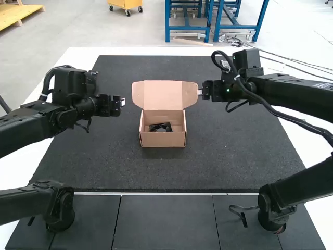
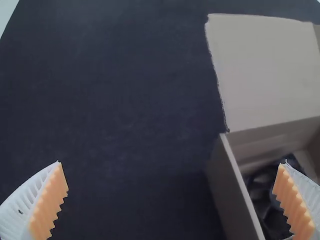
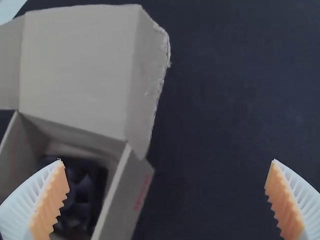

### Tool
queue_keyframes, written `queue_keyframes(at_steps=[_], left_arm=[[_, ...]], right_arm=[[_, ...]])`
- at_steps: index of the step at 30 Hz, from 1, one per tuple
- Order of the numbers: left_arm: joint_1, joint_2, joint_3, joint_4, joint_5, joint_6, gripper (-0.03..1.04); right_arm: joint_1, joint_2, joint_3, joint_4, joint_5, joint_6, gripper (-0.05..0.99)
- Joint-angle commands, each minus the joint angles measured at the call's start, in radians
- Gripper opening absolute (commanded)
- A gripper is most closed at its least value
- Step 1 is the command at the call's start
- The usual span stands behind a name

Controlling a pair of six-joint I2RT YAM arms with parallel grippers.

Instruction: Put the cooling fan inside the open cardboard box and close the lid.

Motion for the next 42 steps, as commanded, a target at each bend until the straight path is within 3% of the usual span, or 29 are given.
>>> queue_keyframes(at_steps=[1, 21, 42], left_arm=[[0.009, 0.018, 0.006, 0.021, -0.033, 0.005, 0.97], [0.055, 0.16, 0.025, 0.172, -0.054, 0.022, 0.97], [0.055, 0.368, 0.141, 0.279, -0.054, 0.039, 0.97]], right_arm=[[0.009, 0.025, 0.013, 0.013, -0.024, 0.002, 0.9], [0.036, 0.13, 0.075, 0.053, -0.047, -0.005, 0.9], [0.047, 0.279, 0.156, 0.122, -0.047, -0.015, 0.9]])
